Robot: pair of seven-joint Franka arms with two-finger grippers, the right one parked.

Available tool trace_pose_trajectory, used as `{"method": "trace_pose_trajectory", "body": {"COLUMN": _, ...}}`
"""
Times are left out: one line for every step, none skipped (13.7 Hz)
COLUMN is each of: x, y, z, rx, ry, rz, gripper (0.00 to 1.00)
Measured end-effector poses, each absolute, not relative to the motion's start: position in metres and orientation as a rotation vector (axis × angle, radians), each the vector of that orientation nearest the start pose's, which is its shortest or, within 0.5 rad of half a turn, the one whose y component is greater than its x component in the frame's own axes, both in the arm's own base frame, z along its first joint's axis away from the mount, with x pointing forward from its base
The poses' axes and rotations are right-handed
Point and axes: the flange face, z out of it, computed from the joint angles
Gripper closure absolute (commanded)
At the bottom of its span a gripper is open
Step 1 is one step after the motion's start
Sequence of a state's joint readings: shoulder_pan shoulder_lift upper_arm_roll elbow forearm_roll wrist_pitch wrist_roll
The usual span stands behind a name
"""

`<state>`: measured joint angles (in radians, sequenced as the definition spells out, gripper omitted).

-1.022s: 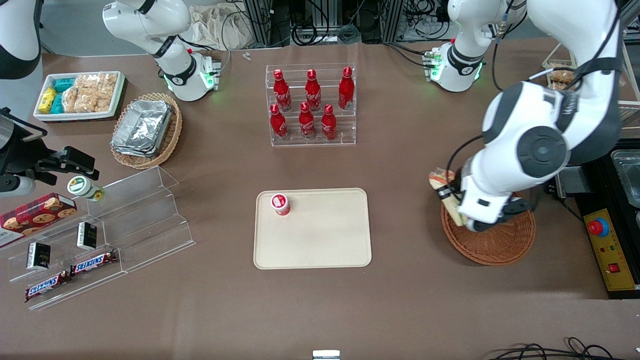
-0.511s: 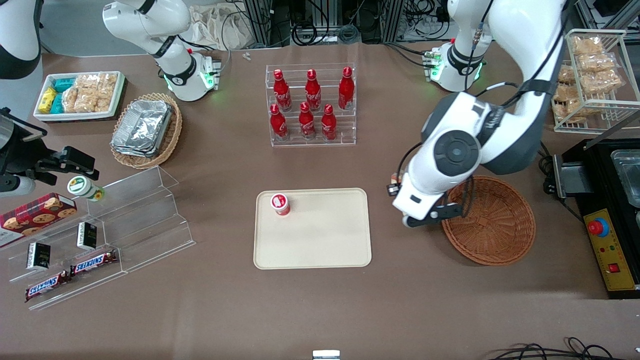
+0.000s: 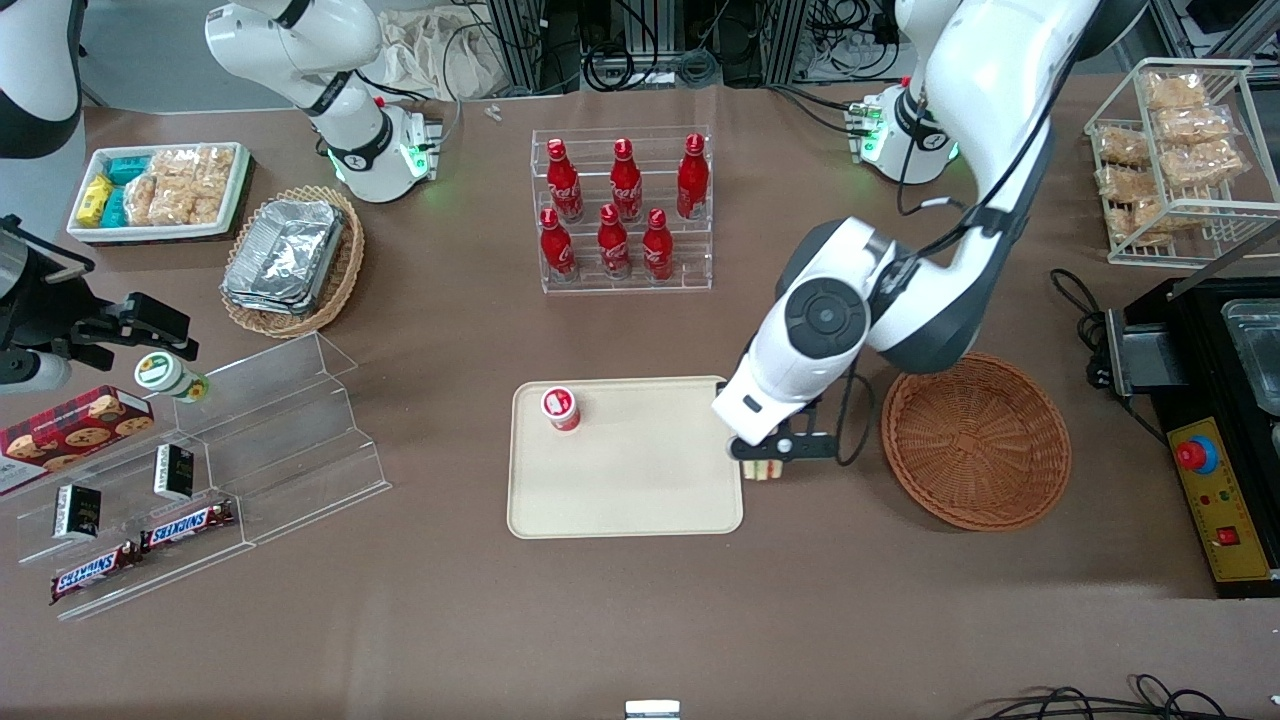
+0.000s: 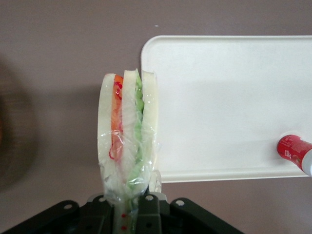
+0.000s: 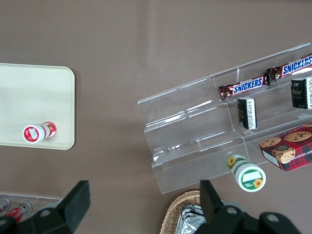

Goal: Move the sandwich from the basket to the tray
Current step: 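Lift the sandwich and carry it with the left gripper to the cream tray, then lower the sandwich onto the tray and open the left gripper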

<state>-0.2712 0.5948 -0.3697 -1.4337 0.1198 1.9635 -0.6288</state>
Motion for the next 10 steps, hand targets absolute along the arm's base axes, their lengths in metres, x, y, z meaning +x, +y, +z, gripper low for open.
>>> {"method": "trace_pose_trajectory", "body": {"x": 0.598, "y": -0.386, "z": 0.344, "rx": -3.211, "ry": 0.022, "rz": 0.123, "gripper": 1.00}}
{"method": "trace_pose_trajectory", "body": {"x": 0.596, "y": -0.394, "z": 0.326, "rx": -3.219, "ry": 0.035, "rz": 0.130, "gripper": 1.00}}
{"method": "trace_pose_trajectory", "body": {"x": 0.595, "y": -0.401, "z": 0.310, "rx": -3.225, "ry": 0.049, "rz": 0.134, "gripper": 1.00}}
{"method": "trace_pose_trajectory", "body": {"x": 0.592, "y": -0.408, "z": 0.296, "rx": -3.228, "ry": 0.064, "rz": 0.138, "gripper": 1.00}}
{"method": "trace_pose_trajectory", "body": {"x": 0.589, "y": -0.414, "z": 0.285, "rx": -3.230, "ry": 0.076, "rz": 0.145, "gripper": 1.00}}
{"method": "trace_pose_trajectory", "body": {"x": 0.587, "y": -0.417, "z": 0.275, "rx": -3.231, "ry": 0.082, "rz": 0.157, "gripper": 1.00}}
{"method": "trace_pose_trajectory", "body": {"x": 0.587, "y": -0.418, "z": 0.267, "rx": -3.229, "ry": 0.083, "rz": 0.170, "gripper": 1.00}}
{"method": "trace_pose_trajectory", "body": {"x": 0.586, "y": -0.418, "z": 0.259, "rx": -3.227, "ry": 0.082, "rz": 0.184, "gripper": 1.00}}
{"method": "trace_pose_trajectory", "body": {"x": 0.586, "y": -0.417, "z": 0.255, "rx": -3.225, "ry": 0.080, "rz": 0.192, "gripper": 0.87}}
{"method": "trace_pose_trajectory", "body": {"x": 0.586, "y": -0.417, "z": 0.252, "rx": -3.224, "ry": 0.079, "rz": 0.197, "gripper": 0.70}}
